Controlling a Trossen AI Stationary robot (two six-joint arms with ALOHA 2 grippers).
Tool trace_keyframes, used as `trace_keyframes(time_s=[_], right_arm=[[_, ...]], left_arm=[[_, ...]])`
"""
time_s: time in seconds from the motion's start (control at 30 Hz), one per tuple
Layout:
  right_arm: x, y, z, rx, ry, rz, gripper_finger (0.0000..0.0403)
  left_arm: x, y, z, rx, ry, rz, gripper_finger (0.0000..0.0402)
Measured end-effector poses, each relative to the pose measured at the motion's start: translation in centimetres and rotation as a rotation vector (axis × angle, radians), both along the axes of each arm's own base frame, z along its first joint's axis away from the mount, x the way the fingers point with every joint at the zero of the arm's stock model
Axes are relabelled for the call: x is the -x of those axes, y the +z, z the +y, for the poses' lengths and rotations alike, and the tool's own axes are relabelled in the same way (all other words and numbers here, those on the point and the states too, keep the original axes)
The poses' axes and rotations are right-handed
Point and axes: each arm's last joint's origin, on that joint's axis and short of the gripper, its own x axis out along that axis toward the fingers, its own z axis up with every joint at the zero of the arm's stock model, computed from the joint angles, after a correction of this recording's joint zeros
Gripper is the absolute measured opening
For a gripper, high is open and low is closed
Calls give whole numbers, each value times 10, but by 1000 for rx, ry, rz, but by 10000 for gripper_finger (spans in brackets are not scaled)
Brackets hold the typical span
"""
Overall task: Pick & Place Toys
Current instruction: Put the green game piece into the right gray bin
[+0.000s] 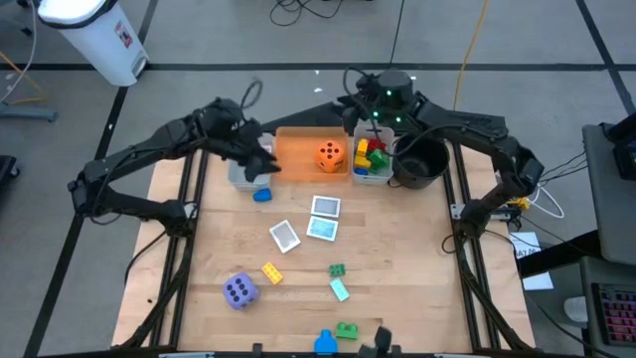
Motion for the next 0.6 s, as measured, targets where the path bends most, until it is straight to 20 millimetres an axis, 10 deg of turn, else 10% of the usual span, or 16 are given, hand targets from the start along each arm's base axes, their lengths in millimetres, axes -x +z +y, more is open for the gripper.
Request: trace_keyframes(time_s=[0.6], right_arm=[[-53,-36,155,-211,550,105,191]], left_arm=[[-11,-70,-93,73,-381,287,250]])
